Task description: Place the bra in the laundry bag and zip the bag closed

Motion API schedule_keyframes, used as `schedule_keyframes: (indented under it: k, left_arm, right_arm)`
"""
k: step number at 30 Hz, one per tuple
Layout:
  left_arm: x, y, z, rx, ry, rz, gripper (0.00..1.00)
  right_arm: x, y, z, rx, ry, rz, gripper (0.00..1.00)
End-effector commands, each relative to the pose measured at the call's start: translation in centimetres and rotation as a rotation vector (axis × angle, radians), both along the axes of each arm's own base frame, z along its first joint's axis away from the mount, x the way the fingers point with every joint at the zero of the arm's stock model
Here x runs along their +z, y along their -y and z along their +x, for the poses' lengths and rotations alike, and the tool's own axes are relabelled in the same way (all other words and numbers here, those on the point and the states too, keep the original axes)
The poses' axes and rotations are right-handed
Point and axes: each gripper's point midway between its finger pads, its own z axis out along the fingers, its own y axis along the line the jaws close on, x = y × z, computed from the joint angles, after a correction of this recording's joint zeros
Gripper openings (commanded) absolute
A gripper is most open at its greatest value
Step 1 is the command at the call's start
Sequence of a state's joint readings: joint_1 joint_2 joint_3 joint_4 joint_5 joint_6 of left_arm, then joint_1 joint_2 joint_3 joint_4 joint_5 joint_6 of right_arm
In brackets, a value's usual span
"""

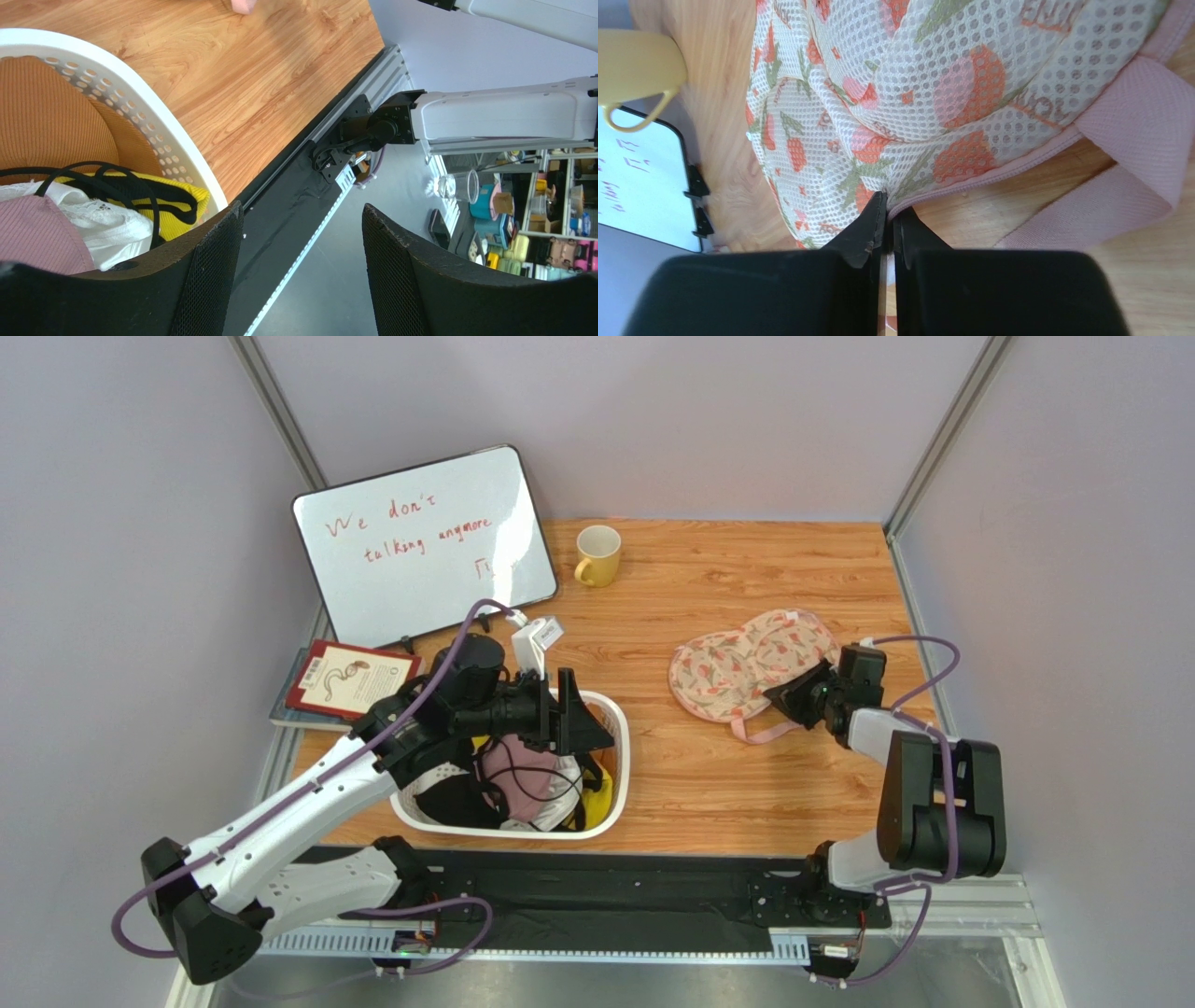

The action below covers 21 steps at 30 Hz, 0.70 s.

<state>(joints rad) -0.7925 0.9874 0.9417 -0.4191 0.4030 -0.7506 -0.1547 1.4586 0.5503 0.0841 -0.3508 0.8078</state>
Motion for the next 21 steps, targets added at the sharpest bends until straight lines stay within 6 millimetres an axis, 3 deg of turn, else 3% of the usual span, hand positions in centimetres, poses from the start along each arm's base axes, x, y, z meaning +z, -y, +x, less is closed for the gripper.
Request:
schedule_keyframes:
  k: [1,3,4,5,7,8,9,12,14,15,17,18,19,20,21]
  left_arm:
    - [2.0,0.2,0.2,-0.004,0.045,-0.03,0.69]
    - [2.1,0.4,0.2,-0.01,0.045,-0.033,0.68]
    - [2.0,0.4,0.2,-0.01,0.042,-0.03,0.68]
    - [2.1,0.4,0.2,-0.01,0.045,-0.033,0.68]
    - [2.2,0.4,0.2,-0.01,0.048,-0.036,0.68]
    - [2.2,0.4,0.3,-0.008,0.049,-0.037,0.68]
    - [2.3,0.4,0.3,-0.008,0.052,-0.039,0.68]
    - [2.3,0.5,0.3,-0.012,0.051,-0.043,0.68]
    - [2.3,0.6,0.2,-0.018,0.046,-0.047,0.68]
    - [2.3,0.7,0.1,-0.023,0.045,-0.048,0.68]
    - [2.2,0.6,-0.1,-0.028,0.039,-0.05,0.67]
    - [2.3,0.5,-0.2,-0.026,0.042,-0.054,0.67]
    - [2.3,0.3,-0.3,-0.023,0.042,-0.052,0.67]
    - [2.3,0.2,-0.3,-0.018,0.042,-0.053,0.67]
    - [2.3,0.0,-0.5,-0.017,0.043,-0.055,0.67]
  right_arm:
    - [3.0,2.0,-0.1,-0.031,0.016,-0.091,0.0]
    - [4.8,4.1,-0.3,-0.086,0.003,-0.198,0.0]
    - [5.7,4.6,-1.7,-0.097,-0.027,-0.24,0.0]
    - [7.6,5.6,-1.4,-0.106,-0.008,-0.302,0.0]
    - [8.9,7.8,-3.2,-0.16,-0.064,-0.415,0.0]
    - [12.3,8.6,-2.8,-0.167,-0.006,-0.479,0.0]
    - [12.6,9.9,-4.4,-0.201,-0.079,-0.544,0.0]
    - [16.7,11.2,-5.1,-0.197,-0.075,-0.656,0.0]
    - [17.5,11.2,-5.3,-0.17,-0.117,-0.716,0.0]
    - [18.9,10.9,-5.3,-0.133,-0.123,-0.78,0.0]
    - [19.6,9.8,-4.7,-0.058,-0.13,-0.833,0.0]
    - [18.2,8.0,-4.1,0.078,-0.192,-0.911,0.0]
    - [19.7,7.3,-3.2,0.104,-0.179,-0.949,0.0]
    - [19.3,6.5,-2.7,0.159,-0.216,-0.989,0.0]
    - [17.4,4.6,-2.0,0.273,-0.285,-1.044,0.0]
